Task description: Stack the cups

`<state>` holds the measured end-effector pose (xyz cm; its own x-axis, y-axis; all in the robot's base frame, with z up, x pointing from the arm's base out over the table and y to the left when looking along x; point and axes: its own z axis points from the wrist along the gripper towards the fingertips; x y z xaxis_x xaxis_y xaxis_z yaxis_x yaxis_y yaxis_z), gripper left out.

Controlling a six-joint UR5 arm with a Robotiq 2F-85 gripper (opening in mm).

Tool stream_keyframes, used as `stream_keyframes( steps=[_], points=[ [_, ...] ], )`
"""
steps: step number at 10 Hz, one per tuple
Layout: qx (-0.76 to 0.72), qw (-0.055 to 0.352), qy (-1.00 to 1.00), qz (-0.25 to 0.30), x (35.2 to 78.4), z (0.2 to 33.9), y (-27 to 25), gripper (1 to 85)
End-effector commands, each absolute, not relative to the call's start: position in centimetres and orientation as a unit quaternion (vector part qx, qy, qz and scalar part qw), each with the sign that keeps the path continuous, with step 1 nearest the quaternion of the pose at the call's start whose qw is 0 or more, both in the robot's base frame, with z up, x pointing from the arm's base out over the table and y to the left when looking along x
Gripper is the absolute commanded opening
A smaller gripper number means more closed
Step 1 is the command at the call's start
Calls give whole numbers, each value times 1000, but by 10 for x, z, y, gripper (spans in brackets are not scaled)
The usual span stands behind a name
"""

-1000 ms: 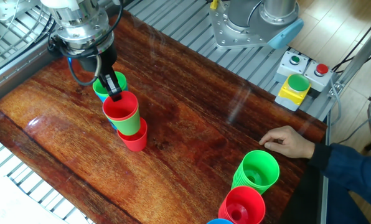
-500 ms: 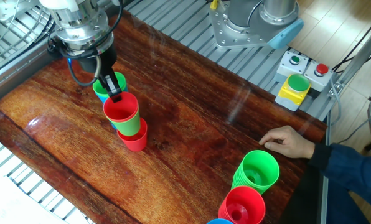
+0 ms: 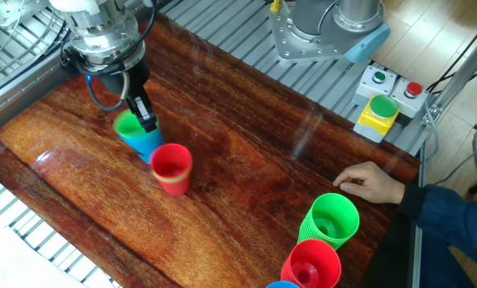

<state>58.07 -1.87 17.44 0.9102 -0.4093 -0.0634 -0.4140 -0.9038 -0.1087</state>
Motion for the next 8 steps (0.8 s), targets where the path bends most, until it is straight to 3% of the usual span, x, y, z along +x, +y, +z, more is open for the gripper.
stream_keyframes(
  steps=[1, 6, 8],
  points=[
    [-975, 68, 212, 20, 582, 176, -16, 187],
    [-971, 66, 231, 10, 589, 177, -23, 187],
    [-965, 52, 255, -20, 607, 178, -44, 187]
  ],
)
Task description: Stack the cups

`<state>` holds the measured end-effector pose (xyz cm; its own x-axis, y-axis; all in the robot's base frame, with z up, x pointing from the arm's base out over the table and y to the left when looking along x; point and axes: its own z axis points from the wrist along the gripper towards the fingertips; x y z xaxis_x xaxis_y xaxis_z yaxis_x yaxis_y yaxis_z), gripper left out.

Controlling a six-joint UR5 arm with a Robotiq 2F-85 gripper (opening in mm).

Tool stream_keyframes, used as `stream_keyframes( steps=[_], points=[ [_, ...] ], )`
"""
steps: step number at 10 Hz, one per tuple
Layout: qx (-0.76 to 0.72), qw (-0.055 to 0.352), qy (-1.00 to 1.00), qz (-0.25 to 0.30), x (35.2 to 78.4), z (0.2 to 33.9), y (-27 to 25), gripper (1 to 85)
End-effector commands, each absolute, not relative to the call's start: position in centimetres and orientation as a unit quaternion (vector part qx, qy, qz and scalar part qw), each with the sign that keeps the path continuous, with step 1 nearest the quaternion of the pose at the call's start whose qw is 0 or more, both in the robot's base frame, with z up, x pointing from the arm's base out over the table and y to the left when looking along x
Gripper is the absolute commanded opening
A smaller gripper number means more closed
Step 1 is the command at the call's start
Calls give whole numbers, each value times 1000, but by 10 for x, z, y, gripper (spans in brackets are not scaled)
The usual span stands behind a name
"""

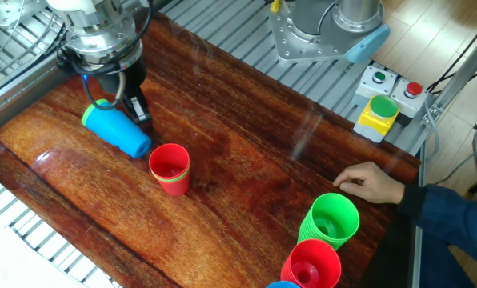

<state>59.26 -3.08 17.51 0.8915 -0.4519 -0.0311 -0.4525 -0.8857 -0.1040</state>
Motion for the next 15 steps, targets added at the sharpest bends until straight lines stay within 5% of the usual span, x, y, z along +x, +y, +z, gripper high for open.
stream_keyframes(
  steps=[1, 3, 5, 6, 8, 15],
  points=[
    [-957, 57, 280, -55, 626, 180, -59, 177],
    [-925, 63, 369, -67, 633, 184, -81, 143],
    [-843, 109, 526, -39, 633, 186, -97, 13],
    [-764, 144, 629, -14, 629, 178, -100, 13],
    [-658, 124, 741, 49, 598, 163, -110, 13],
    [-621, 43, 782, 19, 579, 160, -131, 13]
  ],
)
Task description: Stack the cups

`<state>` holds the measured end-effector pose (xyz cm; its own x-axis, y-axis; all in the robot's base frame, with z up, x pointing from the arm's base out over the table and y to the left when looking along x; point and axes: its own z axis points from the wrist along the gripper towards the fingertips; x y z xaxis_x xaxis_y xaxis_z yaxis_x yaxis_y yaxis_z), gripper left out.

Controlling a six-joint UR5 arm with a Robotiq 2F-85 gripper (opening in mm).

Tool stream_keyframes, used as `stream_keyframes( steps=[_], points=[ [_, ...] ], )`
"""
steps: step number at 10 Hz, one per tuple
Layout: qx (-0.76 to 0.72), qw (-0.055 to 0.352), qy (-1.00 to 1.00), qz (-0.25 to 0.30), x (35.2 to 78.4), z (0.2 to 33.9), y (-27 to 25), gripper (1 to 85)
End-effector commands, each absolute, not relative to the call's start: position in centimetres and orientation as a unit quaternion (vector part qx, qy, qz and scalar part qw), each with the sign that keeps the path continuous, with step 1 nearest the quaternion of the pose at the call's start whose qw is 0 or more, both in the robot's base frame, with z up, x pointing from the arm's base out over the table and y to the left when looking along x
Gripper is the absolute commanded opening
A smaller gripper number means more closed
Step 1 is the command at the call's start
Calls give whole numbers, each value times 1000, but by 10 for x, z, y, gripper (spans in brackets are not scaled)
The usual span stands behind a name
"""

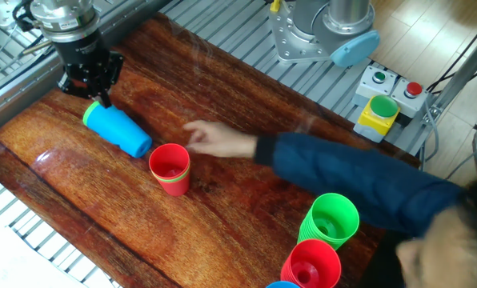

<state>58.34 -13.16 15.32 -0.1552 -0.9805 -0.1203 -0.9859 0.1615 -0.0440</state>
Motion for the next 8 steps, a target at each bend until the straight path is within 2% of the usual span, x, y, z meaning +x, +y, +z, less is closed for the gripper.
stream_keyframes(
  steps=[1, 3, 5, 6, 8],
  points=[
    [-620, 62, 782, 14, 585, 165, -129, 13],
    [-582, 45, 812, 17, 578, 166, -134, 13],
    [-530, 33, 847, -18, 584, 163, -156, 13],
    [-539, 24, 841, -43, 591, 158, -174, 13],
    [-584, 34, 809, -60, 604, 143, -189, 13]
  ],
)
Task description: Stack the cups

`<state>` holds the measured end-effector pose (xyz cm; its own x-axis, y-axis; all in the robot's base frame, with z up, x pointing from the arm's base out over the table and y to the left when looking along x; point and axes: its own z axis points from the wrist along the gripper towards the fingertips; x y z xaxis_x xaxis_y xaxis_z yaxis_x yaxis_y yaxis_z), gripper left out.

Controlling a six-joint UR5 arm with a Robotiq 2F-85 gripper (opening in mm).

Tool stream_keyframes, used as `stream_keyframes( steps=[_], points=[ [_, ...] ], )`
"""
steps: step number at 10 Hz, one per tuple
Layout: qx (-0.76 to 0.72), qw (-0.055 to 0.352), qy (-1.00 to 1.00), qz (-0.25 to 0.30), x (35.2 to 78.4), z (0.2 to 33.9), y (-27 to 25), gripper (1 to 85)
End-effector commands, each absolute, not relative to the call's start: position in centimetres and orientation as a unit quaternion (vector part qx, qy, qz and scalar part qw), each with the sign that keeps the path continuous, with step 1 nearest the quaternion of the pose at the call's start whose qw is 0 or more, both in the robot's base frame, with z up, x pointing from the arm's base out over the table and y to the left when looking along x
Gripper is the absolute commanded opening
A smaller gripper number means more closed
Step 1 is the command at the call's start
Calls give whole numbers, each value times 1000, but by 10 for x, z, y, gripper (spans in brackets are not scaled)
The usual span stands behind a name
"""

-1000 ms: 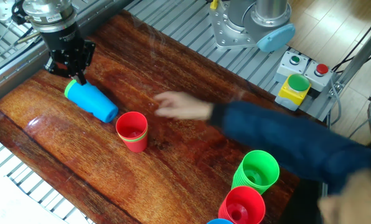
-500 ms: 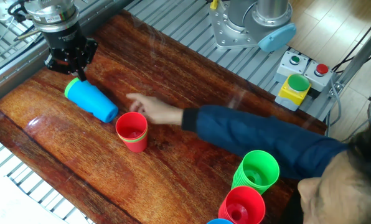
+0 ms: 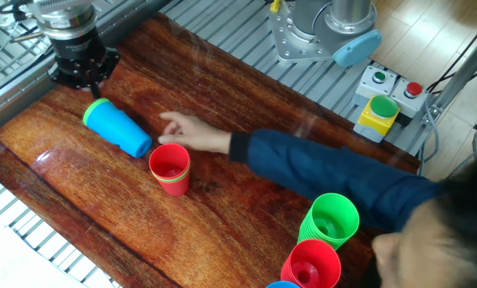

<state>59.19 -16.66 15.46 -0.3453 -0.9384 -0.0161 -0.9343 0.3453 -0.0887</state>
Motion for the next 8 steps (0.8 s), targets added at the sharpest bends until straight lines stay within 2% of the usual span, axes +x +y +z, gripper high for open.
stream_keyframes(
  steps=[1, 8],
  points=[
    [-599, 45, 796, -71, 612, 137, -197, 13],
    [-680, 65, 722, -107, 633, 124, -205, 13]
  ],
)
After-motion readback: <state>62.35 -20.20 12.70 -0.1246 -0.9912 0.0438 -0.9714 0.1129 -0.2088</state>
